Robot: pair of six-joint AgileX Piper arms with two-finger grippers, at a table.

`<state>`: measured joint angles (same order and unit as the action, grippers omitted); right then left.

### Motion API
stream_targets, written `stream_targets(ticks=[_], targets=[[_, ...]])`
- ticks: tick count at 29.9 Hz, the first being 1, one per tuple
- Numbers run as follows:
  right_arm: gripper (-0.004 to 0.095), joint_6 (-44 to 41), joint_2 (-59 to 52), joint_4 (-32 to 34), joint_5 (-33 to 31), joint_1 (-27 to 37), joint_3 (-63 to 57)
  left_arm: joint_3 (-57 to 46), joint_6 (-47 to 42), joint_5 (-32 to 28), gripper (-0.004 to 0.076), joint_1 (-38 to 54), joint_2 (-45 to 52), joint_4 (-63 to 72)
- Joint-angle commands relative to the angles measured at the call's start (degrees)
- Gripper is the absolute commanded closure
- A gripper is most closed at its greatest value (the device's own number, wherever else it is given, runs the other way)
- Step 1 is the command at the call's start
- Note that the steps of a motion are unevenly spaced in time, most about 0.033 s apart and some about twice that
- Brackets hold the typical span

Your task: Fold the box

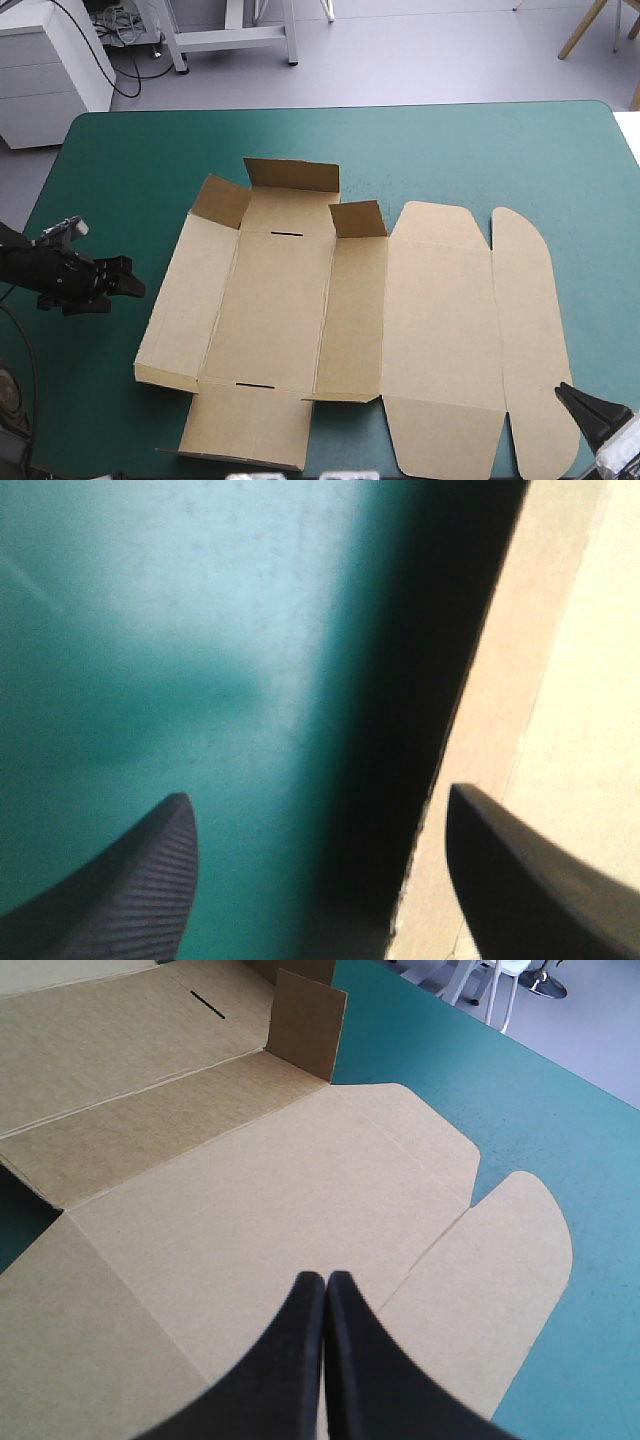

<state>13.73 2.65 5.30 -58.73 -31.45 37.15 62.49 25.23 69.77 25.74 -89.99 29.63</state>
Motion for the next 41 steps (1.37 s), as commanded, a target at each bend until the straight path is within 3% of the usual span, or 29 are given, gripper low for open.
stream_targets(ticks=[1,16,25,41], targets=[[0.0927,0.56,1.11,0.21,3.81,0.22,1.10,0.86,1.66,3.55,0.0232,-1.78,1.46,4.50],[0.0927,1.27,1.11,0.21,3.69,0.22,1.10,0.27,2.58,4.79,0.0232,-17.04,1.43,0.88],[0.0927,1.44,1.11,0.21,3.59,0.22,1.10,-4.79,3.42,4.79,0.0232,-18.27,1.43,7.03],[0.0927,1.68,1.11,0.21,1.62,0.22,1.10,-4.60,4.58,0.70,0.0243,-23.25,1.43,8.69]])
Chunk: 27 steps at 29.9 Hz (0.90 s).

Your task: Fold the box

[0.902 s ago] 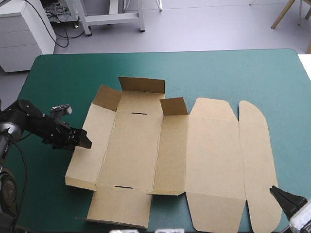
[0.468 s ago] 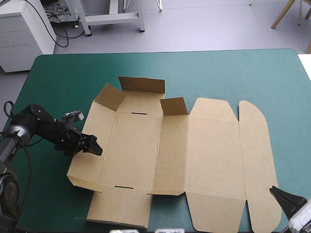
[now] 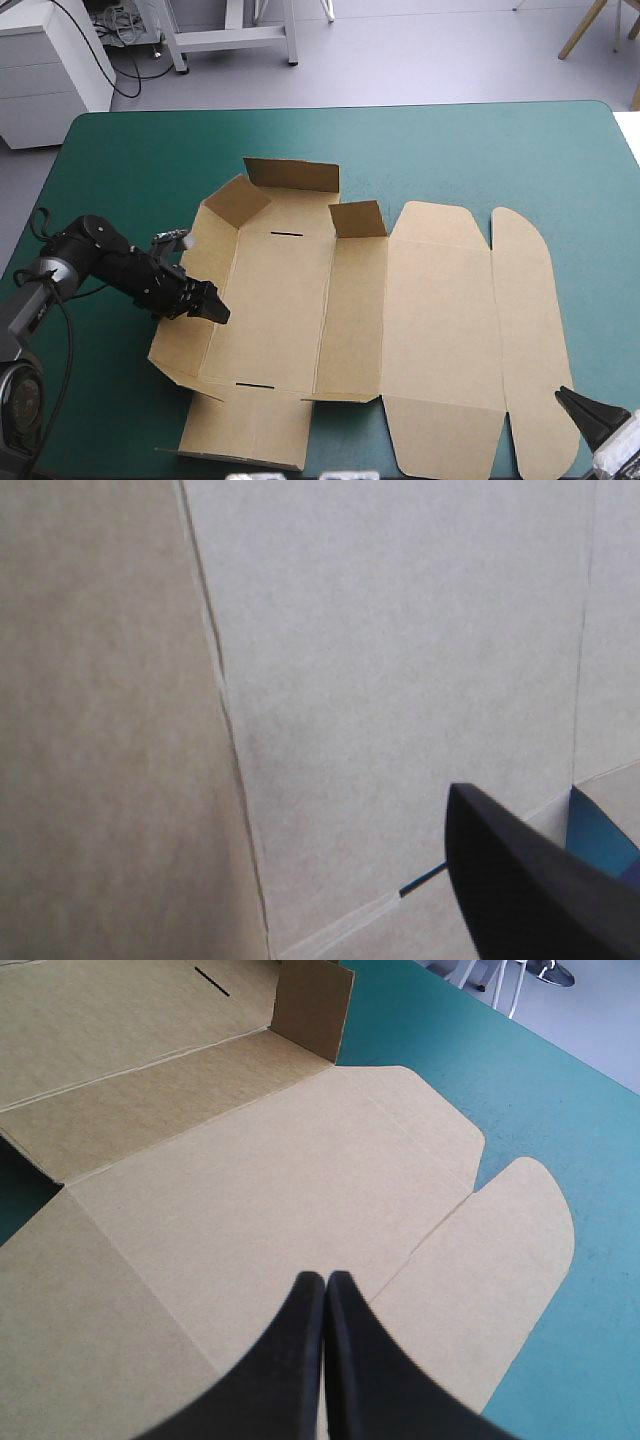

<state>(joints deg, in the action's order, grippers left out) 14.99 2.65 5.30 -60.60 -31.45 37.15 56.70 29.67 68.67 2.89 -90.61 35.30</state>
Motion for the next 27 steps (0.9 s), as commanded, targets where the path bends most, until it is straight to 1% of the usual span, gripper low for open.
stream_targets(ticks=[1,3,4,5,7,9,10,15,18,23,27], targets=[[0.0927,0.42,1.11,0.21,3.38,0.22,1.10,1.18,0.14,1.67,0.0259,-0.40,2.05,2.90],[0.0927,0.42,1.11,0.21,3.38,0.22,1.10,1.18,0.14,0.68,0.0300,-0.40,2.05,2.90],[0.0927,0.42,1.11,0.21,3.38,0.22,1.10,1.18,0.14,0.33,0.0330,-0.40,2.05,2.90],[0.0927,0.42,1.11,0.21,3.38,0.22,1.10,1.18,0.04,-0.02,0.0379,-0.40,2.05,2.90],[0.0927,0.42,1.11,0.21,3.38,0.22,1.10,1.18,0.04,-1.27,0.0513,-0.40,2.05,2.80],[0.0927,0.42,1.11,0.21,3.38,0.22,1.10,1.18,0.04,-2.85,0.0679,-0.40,2.15,2.82],[0.0927,0.42,1.11,0.21,3.36,0.22,1.10,1.18,0.04,-3.61,0.0731,-0.40,2.15,2.82],[0.0927,0.42,1.11,0.21,3.26,0.22,1.10,1.30,0.48,-4.74,0.0734,-0.40,2.15,2.13],[0.0927,0.42,1.11,0.21,3.26,0.22,1.10,2.81,1.03,-4.47,0.0734,-0.40,2.15,-1.62],[0.0928,0.42,1.11,0.21,3.26,0.22,1.10,8.05,1.03,-7.37,0.0734,-0.94,2.15,-5.79],[0.0927,0.42,1.11,0.21,3.26,0.22,1.10,14.15,0.53,-7.06,0.0734,-4.40,1.37,-14.45]])
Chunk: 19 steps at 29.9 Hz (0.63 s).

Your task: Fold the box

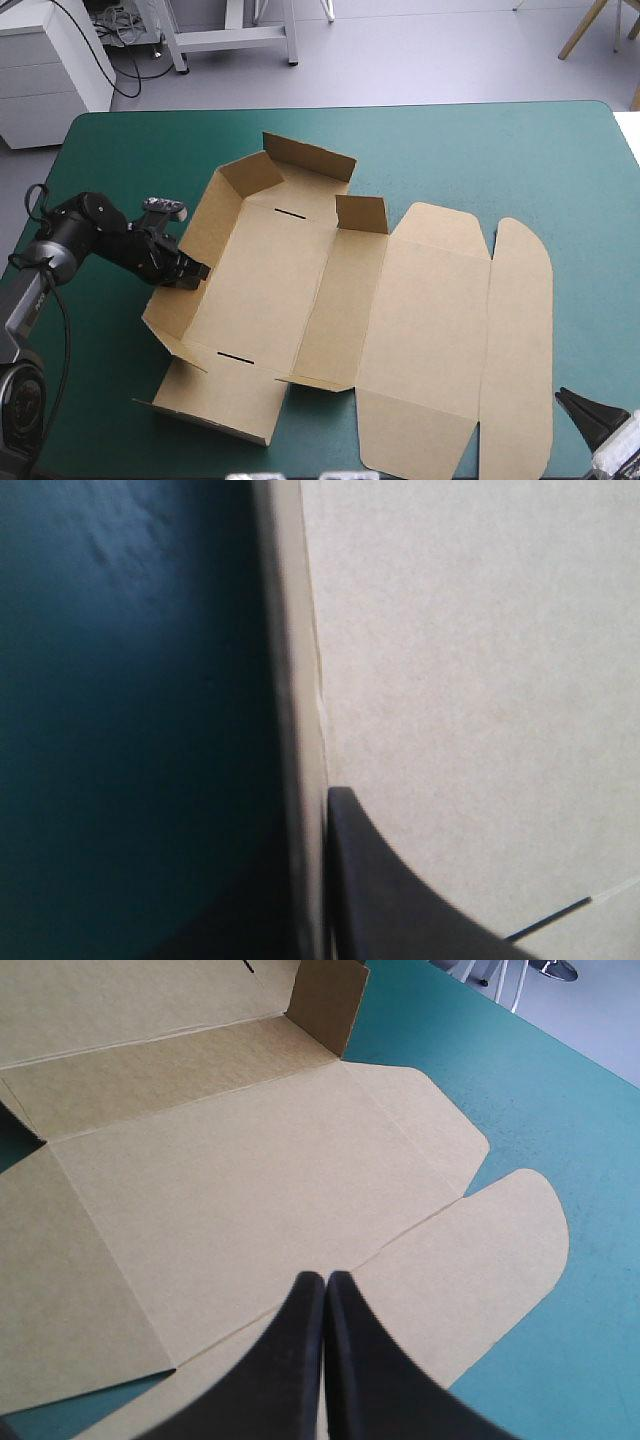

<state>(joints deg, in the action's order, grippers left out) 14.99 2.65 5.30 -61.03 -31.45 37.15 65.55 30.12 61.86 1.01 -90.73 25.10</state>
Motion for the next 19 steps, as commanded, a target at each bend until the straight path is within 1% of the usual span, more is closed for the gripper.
stream_targets(ticks=[1,5,8,14,19], targets=[[0.0927,0.42,1.11,0.21,3.69,0.22,1.10,6.79,0.07,0.33,0.0734,-3.97,1.23,-6.86],[0.0927,0.42,1.11,0.21,4.53,0.22,1.10,10.95,-1.02,0.37,0.0734,-11.73,-0.28,-19.35],[0.0927,0.42,1.11,0.21,4.63,0.22,1.10,14.15,-5.03,-0.81,0.0734,-17.31,-2.00,-29.86],[0.0927,0.42,1.11,0.08,4.76,0.22,0.31,20.57,-4.94,-1.34,0.0734,-26.83,-8.23,-51.75],[0.0927,0.42,1.11,0.08,5.01,0.22,-2.26,26.14,-3.93,-5.11,0.0734,-31.13,-13.16,-58.66]])
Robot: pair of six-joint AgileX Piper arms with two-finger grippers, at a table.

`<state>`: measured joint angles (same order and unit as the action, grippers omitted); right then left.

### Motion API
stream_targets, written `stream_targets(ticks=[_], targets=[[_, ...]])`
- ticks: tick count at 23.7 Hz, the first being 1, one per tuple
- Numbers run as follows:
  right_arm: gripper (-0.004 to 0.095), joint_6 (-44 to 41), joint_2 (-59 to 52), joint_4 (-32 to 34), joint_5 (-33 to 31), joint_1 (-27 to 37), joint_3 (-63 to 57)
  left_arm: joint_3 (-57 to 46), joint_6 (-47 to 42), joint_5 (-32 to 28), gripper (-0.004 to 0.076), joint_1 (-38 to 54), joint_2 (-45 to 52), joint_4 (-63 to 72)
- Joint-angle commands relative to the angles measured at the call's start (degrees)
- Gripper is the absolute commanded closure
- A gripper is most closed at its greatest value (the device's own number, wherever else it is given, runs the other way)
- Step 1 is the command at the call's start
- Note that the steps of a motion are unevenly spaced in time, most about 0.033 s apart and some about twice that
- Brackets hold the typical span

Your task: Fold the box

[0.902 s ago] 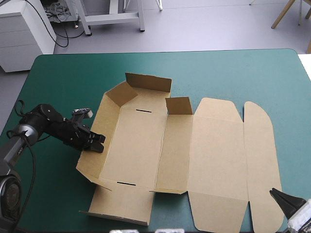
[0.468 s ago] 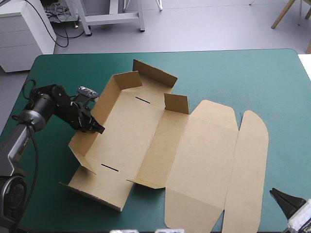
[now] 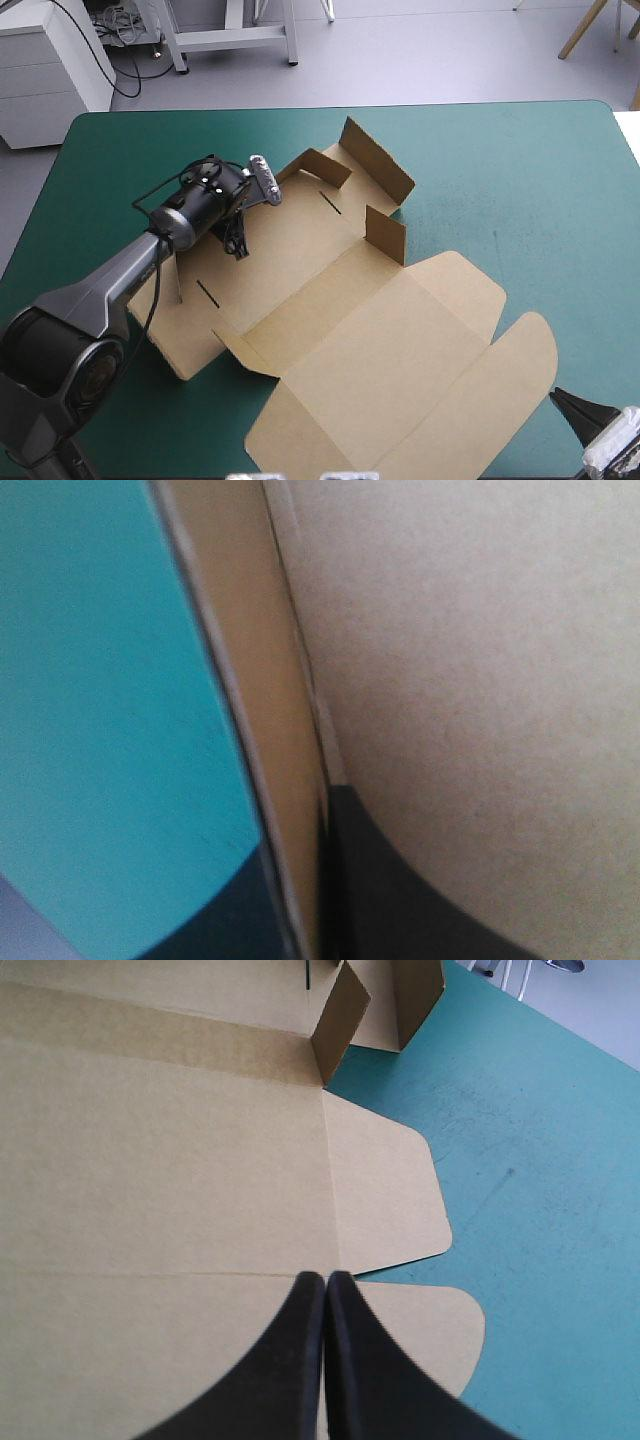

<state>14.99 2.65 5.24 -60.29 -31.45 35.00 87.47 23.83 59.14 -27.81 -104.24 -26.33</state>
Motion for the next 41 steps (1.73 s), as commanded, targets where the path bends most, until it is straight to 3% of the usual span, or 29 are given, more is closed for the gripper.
stream_targets(ticks=[1,13,17,20,23,28,32,36,41], targets=[[0.0927,0.42,1.11,0.13,4.27,0.22,-0.80,5.21,3.30,-3.04,0.0734,-3.02,-0.55,-8.58],[0.0927,-1.15,1.11,2.10,9.64,0.22,-2.25,9.38,4.41,-9.45,0.0734,-12.05,-3.40,-21.10],[0.0927,-9.91,1.11,7.91,9.76,0.22,-2.15,9.38,-1.71,-9.59,0.0734,-16.63,-3.01,-27.31],[0.0927,-25.19,1.11,12.37,13.44,0.22,-1.74,9.15,-7.15,-11.99,0.0734,-20.66,-0.05,-31.96],[0.0927,-27.58,1.11,12.10,16.08,0.22,-1.86,8.65,-9.19,-12.20,0.0734,-22.88,1.98,-32.59],[0.0926,-27.80,1.11,12.21,16.23,0.22,-1.86,-2.60,-20.95,-15.07,0.0734,-30.04,6.46,-48.77],[0.0926,-27.80,1.11,12.21,16.23,0.22,-1.86,-11.61,-32.82,-11.96,0.0734,-34.25,8.74,-62.56],[0.0926,-27.80,1.11,12.21,16.23,0.22,-1.86,-15.68,-37.84,-10.61,0.0734,-34.79,10.91,-65.59],[0.0926,-27.80,1.11,12.21,16.23,0.22,-1.86,-20.70,-37.94,-12.21,0.0734,-34.79,15.35,-64.91]])
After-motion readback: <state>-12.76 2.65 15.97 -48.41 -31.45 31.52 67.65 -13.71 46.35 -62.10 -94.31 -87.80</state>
